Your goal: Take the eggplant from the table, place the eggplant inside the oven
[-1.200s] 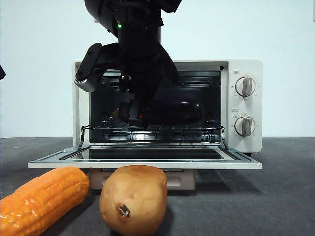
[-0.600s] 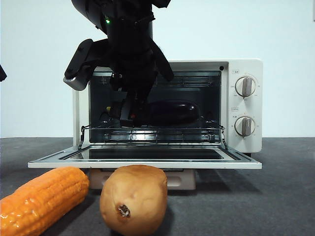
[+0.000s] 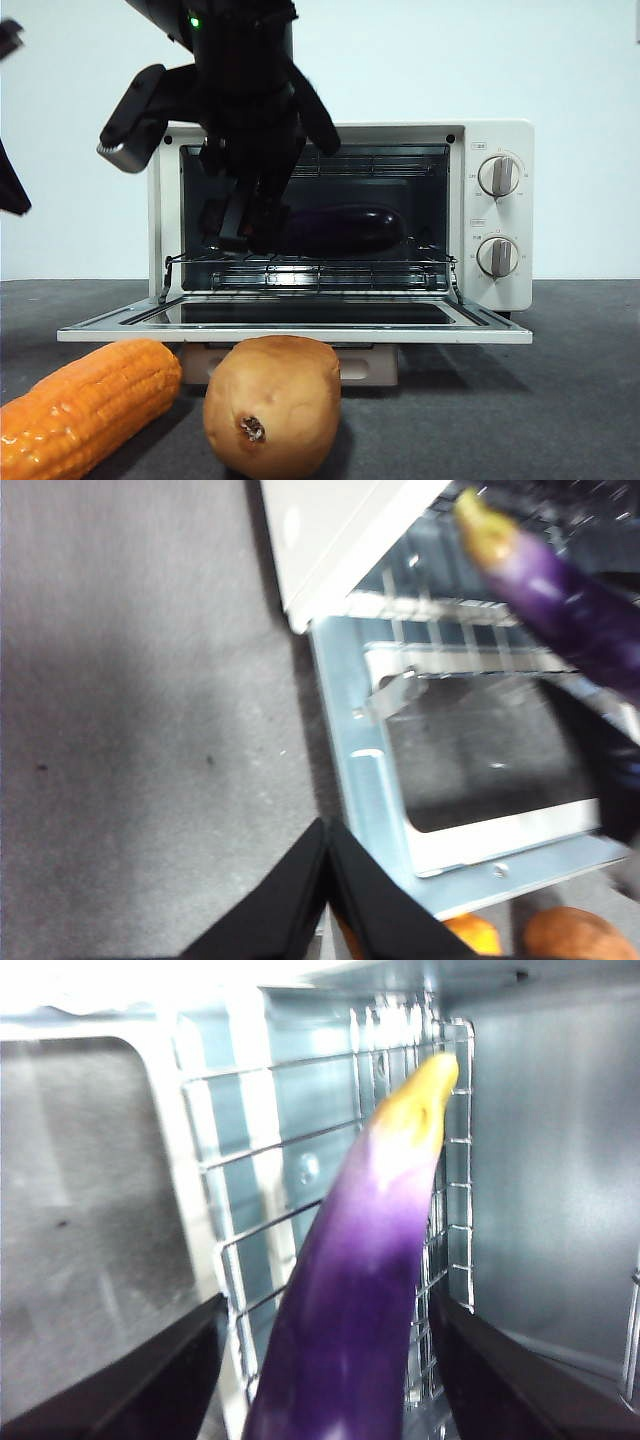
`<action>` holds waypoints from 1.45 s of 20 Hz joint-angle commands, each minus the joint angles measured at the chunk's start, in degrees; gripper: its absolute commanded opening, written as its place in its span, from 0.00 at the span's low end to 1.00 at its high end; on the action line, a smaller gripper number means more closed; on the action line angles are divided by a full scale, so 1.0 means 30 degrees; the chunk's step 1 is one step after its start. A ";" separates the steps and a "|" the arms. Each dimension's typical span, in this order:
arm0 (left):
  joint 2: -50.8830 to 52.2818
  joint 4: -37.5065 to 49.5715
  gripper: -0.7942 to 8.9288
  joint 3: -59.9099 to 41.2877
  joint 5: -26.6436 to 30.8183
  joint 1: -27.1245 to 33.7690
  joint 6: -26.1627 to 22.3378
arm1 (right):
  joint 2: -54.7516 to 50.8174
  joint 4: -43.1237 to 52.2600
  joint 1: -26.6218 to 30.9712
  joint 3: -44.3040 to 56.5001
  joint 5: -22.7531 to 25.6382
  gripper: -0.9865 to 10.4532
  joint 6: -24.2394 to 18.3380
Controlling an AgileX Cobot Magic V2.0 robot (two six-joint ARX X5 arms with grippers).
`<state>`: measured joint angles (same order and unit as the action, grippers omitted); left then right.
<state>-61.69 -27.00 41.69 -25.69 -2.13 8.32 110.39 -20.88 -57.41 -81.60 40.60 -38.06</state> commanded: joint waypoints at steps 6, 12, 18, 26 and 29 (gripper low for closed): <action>-0.5362 0.0984 0.09 0.0080 -0.0546 -0.0073 -0.0029 | -0.6994 -0.2688 -0.2484 -0.0444 -0.0087 0.17 0.3701; -0.7235 0.0933 0.09 0.0080 -0.0954 -0.0590 -0.0036 | -1.3216 -0.3002 -0.3468 -0.0444 -0.0087 0.09 0.4860; -0.8765 0.0940 0.09 0.0080 -0.1698 -0.1486 -0.0357 | -1.6130 -0.3075 -0.3461 -0.0444 -0.0058 0.09 0.5486; -1.0389 0.1035 0.09 0.0080 -0.4838 -0.1406 -0.2244 | -1.8265 -0.3155 -0.3468 -0.0444 -0.0029 0.09 0.5486; -1.0892 0.1362 0.09 0.0080 -0.6863 -0.1195 -0.2718 | -1.8746 -0.3177 -0.3468 -0.0444 -0.0029 0.09 0.5486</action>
<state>-92.99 -23.59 41.67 -43.79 -5.80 2.24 53.67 -30.65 -67.07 -81.62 40.36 -22.39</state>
